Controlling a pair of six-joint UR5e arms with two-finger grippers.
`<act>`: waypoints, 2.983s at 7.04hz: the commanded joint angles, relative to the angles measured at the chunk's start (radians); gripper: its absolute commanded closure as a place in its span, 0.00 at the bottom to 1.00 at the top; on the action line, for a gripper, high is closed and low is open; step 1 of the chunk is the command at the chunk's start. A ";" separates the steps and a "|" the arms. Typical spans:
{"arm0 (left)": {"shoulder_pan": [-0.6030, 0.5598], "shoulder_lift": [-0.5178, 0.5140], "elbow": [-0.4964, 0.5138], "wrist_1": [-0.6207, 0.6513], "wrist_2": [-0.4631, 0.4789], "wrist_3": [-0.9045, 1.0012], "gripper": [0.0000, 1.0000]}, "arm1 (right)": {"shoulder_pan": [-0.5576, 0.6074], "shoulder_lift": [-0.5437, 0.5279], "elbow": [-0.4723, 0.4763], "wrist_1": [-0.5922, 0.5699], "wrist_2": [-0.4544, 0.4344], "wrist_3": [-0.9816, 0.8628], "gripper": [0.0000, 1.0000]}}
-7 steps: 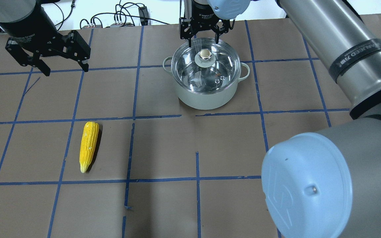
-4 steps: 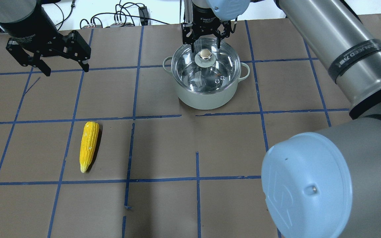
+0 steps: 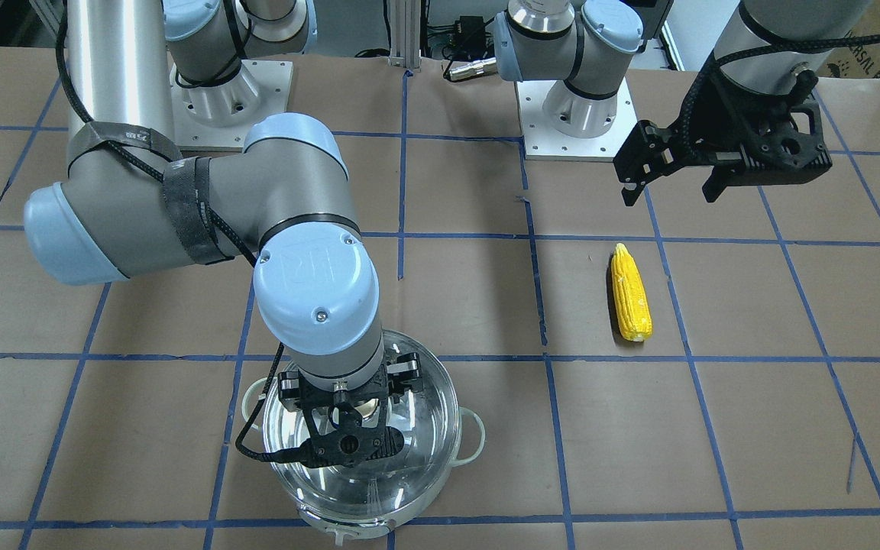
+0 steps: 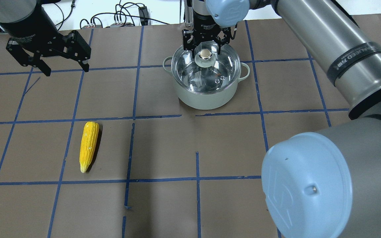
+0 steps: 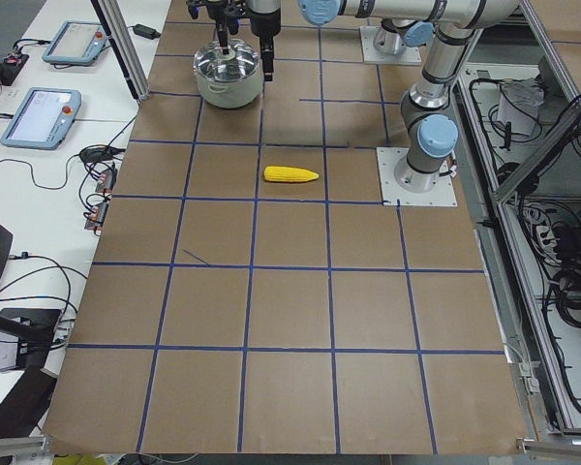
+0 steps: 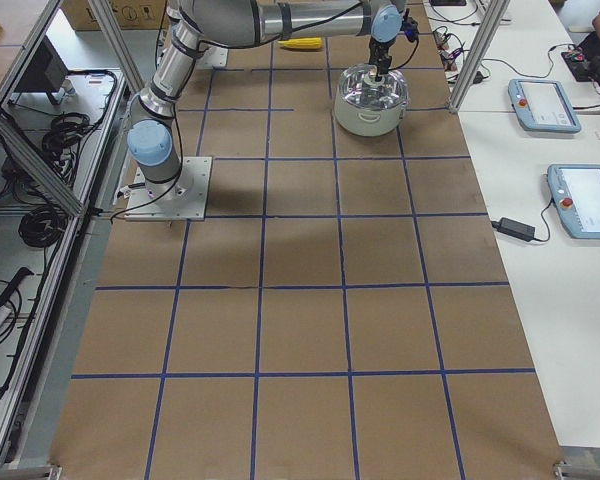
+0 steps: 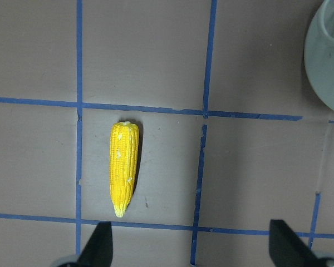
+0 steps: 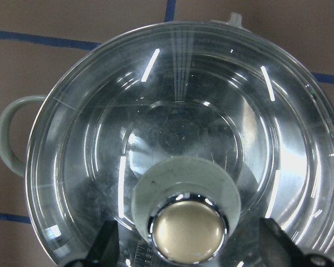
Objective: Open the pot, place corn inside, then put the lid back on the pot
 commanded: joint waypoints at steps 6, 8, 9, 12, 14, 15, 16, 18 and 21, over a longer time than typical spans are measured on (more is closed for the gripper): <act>0.000 0.000 -0.001 0.000 0.000 0.000 0.00 | 0.000 0.008 -0.002 -0.017 -0.003 -0.001 0.53; 0.002 0.002 0.001 0.000 0.000 0.000 0.00 | -0.003 0.008 -0.013 -0.017 -0.001 -0.001 0.60; 0.002 0.004 0.001 0.000 0.000 0.002 0.00 | -0.005 0.002 -0.022 -0.015 0.002 -0.004 0.62; 0.011 0.007 -0.065 0.012 0.003 0.128 0.00 | -0.038 -0.063 -0.073 0.032 -0.001 -0.070 0.63; 0.099 0.020 -0.226 0.160 -0.001 0.216 0.00 | -0.159 -0.149 -0.070 0.037 -0.004 -0.218 0.64; 0.122 0.028 -0.308 0.245 -0.006 0.294 0.00 | -0.240 -0.177 -0.070 0.040 -0.006 -0.257 0.64; 0.124 0.027 -0.391 0.343 -0.004 0.305 0.00 | -0.299 -0.183 -0.079 0.060 -0.027 -0.261 0.70; 0.159 0.008 -0.586 0.608 0.002 0.330 0.00 | -0.324 -0.151 -0.061 0.086 -0.084 -0.251 0.74; 0.233 -0.089 -0.734 0.851 -0.001 0.417 0.00 | -0.331 -0.036 -0.071 0.071 -0.083 -0.239 0.76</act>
